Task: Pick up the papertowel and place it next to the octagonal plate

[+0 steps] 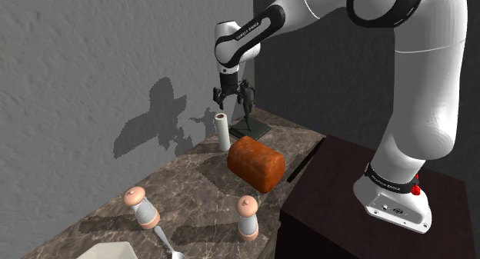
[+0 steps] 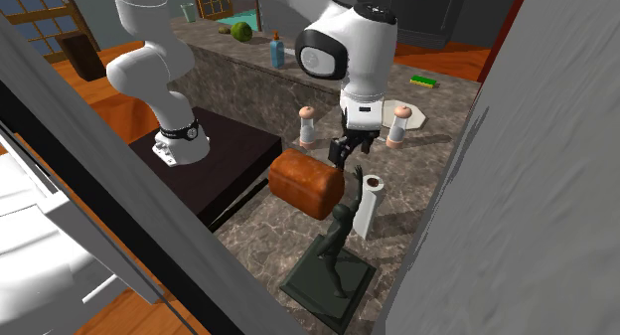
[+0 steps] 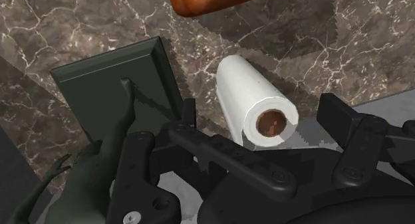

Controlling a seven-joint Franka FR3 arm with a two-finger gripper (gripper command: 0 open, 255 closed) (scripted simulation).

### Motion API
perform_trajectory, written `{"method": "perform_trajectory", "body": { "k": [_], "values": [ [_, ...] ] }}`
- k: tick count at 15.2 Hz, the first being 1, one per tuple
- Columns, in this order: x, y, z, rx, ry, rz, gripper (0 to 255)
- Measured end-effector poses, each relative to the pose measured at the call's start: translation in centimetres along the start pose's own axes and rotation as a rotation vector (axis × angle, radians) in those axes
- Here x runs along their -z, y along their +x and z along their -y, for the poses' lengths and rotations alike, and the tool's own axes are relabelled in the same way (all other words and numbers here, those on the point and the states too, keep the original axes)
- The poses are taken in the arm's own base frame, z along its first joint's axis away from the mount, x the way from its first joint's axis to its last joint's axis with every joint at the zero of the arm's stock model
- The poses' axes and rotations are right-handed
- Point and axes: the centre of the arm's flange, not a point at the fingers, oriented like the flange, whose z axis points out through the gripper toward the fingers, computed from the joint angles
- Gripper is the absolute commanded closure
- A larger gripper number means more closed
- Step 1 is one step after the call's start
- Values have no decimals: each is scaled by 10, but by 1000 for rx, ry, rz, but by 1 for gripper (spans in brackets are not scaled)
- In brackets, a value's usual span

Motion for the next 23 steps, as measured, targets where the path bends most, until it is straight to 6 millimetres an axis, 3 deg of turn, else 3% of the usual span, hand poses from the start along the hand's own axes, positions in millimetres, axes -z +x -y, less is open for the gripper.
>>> {"method": "perform_trajectory", "body": {
  "k": [6, 8, 15, 21, 22, 23],
  "values": [
    [-43, 58, 24, -29, -1, -1, 0],
    [-55, 67, 28, -34, -1, -1, 0],
    [-92, 71, 30, -36, -1, 0, 0],
    [-96, 71, 31, -36, -1, -1, 0],
    [-96, 71, 31, -36, -1, -1, 255],
    [-96, 71, 31, -36, -1, -2, 255]
  ]
}}
